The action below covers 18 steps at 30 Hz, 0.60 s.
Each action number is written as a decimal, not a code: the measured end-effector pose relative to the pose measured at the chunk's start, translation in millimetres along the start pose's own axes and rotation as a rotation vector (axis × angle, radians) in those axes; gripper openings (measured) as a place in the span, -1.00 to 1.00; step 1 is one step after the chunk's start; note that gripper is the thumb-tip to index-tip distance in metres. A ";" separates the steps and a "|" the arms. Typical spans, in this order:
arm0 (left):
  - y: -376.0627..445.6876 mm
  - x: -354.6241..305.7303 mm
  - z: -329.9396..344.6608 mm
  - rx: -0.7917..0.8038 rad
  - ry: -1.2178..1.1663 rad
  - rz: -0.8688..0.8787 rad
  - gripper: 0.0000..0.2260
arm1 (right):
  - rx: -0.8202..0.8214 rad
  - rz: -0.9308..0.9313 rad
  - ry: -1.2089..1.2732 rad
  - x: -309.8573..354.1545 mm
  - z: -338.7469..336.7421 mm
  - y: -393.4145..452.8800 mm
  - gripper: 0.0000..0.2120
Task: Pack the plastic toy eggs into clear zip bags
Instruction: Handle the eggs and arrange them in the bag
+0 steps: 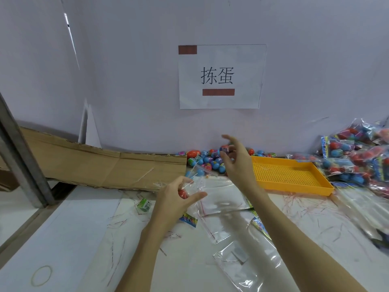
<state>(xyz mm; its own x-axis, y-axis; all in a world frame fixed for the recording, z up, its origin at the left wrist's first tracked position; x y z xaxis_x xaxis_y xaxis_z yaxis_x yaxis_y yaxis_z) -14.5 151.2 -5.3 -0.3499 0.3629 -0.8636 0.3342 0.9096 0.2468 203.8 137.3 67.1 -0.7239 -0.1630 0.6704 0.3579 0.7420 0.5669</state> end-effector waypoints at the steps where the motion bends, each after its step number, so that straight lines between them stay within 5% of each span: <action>1: 0.0 -0.6 0.1 0.005 -0.012 0.001 -0.44 | -0.016 0.042 0.079 1.6 -3.7 -6.8 -0.56; 6: -2.3 -10.0 -2.0 -0.010 0.002 0.036 -0.42 | -0.051 0.153 0.360 11.3 -15.4 -45.4 -0.73; 11: -4.3 -12.1 -2.1 -0.014 0.044 0.041 -0.27 | 0.134 0.010 0.218 27.4 -6.2 -62.3 -0.68; 18: -8.5 -20.9 -0.4 0.026 0.004 0.057 -0.21 | 0.315 0.054 0.223 19.8 2.4 -65.2 -0.68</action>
<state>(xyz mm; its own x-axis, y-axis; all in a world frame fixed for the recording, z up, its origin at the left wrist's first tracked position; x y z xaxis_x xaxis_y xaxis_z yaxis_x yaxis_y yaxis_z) -10.4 135.9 10.8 -0.3328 0.4150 -0.8468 0.3761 0.8819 0.2843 164.7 87.3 42.3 -0.5507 -0.2296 0.8025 0.1686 0.9110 0.3764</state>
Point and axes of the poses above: each hand's wrist, its own y-axis towards the middle knuckle, its own z-axis out of the palm, x = y × z, the point moved 7 cm from there along y, towards the middle knuckle, and after that the axes turned 7 degrees about -y, right-handed, at the moved point
